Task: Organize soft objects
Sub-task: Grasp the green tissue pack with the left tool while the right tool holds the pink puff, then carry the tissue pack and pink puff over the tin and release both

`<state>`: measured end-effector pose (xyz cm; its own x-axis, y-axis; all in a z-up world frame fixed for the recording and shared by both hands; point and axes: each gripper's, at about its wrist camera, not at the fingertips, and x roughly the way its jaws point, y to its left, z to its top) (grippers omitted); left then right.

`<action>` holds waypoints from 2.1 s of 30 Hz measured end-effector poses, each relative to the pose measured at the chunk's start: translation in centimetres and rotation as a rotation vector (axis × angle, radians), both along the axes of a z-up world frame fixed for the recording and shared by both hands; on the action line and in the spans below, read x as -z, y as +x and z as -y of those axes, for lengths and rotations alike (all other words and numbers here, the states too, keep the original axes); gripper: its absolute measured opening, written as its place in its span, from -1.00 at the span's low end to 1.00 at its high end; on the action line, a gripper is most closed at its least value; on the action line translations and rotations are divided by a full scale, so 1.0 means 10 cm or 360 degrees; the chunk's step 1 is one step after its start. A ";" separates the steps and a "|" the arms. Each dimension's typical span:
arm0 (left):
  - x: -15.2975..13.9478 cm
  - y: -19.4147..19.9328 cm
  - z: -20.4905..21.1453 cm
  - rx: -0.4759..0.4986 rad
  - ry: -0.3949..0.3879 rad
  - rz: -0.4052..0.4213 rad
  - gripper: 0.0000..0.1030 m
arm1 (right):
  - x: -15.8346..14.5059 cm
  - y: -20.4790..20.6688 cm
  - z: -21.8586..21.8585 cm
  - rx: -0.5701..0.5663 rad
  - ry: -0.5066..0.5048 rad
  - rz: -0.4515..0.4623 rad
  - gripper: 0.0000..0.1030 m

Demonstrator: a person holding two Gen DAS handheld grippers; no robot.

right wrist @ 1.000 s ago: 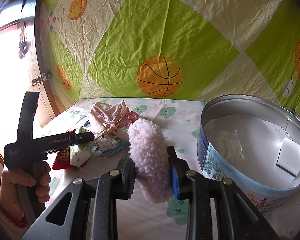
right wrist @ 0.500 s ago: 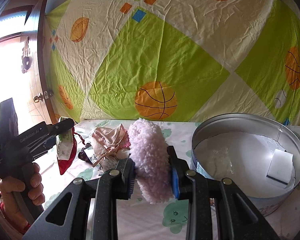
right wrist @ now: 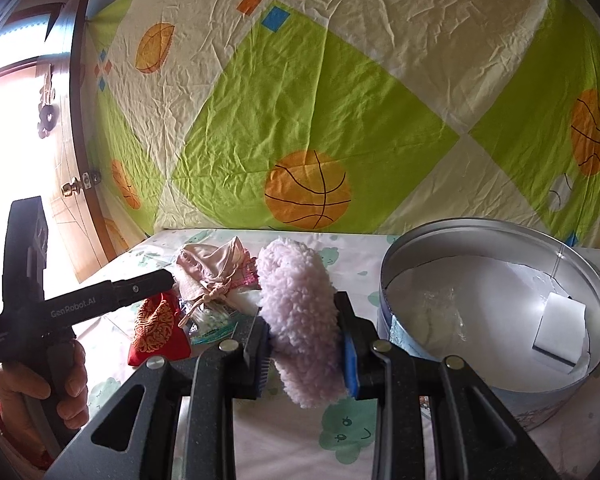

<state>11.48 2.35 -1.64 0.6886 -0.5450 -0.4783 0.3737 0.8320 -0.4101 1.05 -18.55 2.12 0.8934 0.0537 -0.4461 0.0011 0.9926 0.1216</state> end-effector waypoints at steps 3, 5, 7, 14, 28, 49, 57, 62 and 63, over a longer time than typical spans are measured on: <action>0.00 -0.14 0.29 0.0153 0.0146 0.0067 0.21 | -0.05 -0.02 0.06 0.0051 -0.0028 0.0035 -0.40; 0.00 -0.24 0.51 0.0292 0.0207 0.0103 0.21 | -0.09 -0.05 0.12 0.0077 -0.0037 0.0069 -0.40; 0.04 -0.31 0.72 0.0390 0.0259 0.0084 0.21 | -0.14 -0.08 0.18 0.0106 -0.0055 0.0110 -0.40; 0.23 -0.31 1.16 0.0439 0.0436 -0.0114 0.25 | -0.17 -0.17 0.36 0.0159 -0.0111 0.0141 -0.39; 0.34 -0.23 1.09 0.0274 0.0447 -0.0266 -0.07 | -0.23 -0.25 0.51 0.0163 -0.0108 0.0178 -0.40; -0.37 -0.53 1.33 0.0098 0.0155 0.0243 -0.07 | -0.41 -0.49 1.17 0.0341 -0.0077 0.0323 -0.40; -0.52 -0.56 1.73 0.0181 0.0135 0.0305 -0.07 | -0.37 -0.49 1.49 0.0444 -0.0102 0.0289 -0.40; -0.52 -0.55 1.98 0.0221 0.0149 0.0309 -0.07 | -0.35 -0.49 1.68 0.0498 -0.0098 0.0271 -0.40; -0.52 -0.54 2.03 0.0225 0.0157 0.0308 -0.07 | -0.34 -0.49 1.71 0.0510 -0.0109 0.0266 -0.40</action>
